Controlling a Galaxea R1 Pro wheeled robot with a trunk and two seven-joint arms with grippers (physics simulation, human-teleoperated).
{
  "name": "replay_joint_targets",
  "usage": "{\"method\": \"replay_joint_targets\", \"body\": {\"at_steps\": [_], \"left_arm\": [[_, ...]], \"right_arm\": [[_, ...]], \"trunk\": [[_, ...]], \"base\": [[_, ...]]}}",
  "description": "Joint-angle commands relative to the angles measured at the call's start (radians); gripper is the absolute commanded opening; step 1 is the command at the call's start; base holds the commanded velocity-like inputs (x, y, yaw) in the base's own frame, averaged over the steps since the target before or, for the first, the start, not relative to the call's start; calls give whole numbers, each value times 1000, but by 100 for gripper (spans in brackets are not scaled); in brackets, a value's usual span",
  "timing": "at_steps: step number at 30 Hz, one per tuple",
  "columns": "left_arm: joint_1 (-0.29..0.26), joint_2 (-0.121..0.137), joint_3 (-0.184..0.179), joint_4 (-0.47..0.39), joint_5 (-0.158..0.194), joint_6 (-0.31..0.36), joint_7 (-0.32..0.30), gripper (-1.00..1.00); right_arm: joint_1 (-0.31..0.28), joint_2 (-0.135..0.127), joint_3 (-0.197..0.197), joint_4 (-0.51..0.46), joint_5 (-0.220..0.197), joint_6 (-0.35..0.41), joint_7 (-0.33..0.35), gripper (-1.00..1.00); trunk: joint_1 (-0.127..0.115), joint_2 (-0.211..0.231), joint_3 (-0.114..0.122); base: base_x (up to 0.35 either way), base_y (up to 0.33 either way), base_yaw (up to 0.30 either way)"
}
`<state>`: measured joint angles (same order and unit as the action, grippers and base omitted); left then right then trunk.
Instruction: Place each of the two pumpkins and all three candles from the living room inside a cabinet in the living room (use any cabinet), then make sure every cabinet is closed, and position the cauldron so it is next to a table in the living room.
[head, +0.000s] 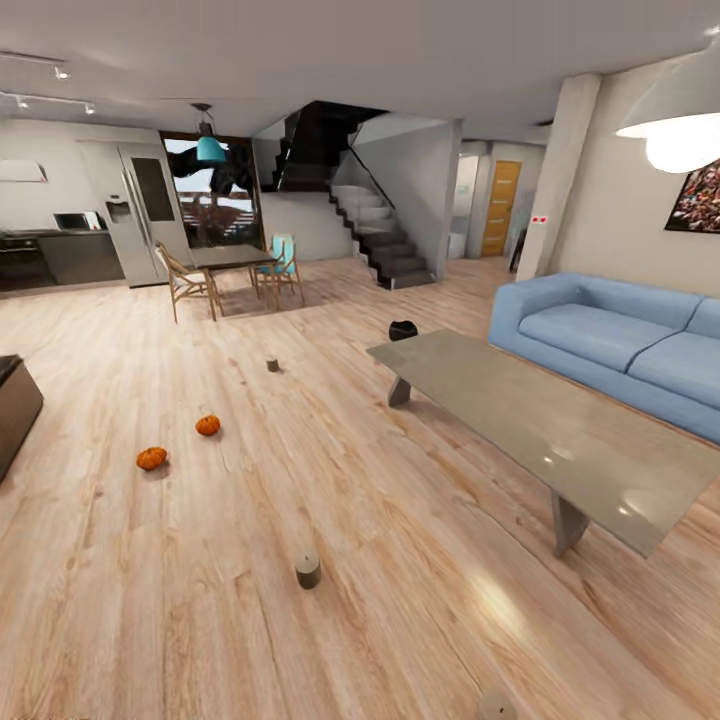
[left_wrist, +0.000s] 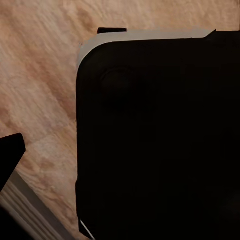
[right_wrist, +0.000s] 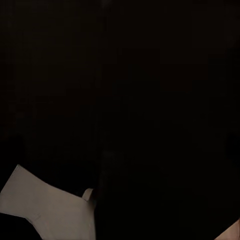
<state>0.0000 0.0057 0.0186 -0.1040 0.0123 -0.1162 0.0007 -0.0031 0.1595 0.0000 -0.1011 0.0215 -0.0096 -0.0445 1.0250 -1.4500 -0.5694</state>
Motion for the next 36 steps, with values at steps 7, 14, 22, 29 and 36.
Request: {"method": "replay_joint_targets", "body": {"at_steps": [7,14,22,29,36], "left_arm": [[0,27,19,1,1,-9,0,100],[0,29,49,1,0,-16,0,100],[0,29,51,1,0,-19,1,100],[0,28,50,1,-1,-19,1,100],[0,28,50,1,-1,-19,1,100]], "right_arm": [[0,-3,0,-2,0,-11,1,100],[0,-1,1,-2,1,-29,1,100],[0,1,0,-2,0,-30,-1,100],[0,2,0,-2,0,-30,-2,100],[0,2,0,-2,0,-30,-2,100]], "trunk": [[0,0,-4],[0,0,-9],[0,0,-15],[0,0,-20],[0,0,-25]], "base": [[289,142,283],[278,179,277],[278,170,277],[320,32,277],[330,2,276]]}}
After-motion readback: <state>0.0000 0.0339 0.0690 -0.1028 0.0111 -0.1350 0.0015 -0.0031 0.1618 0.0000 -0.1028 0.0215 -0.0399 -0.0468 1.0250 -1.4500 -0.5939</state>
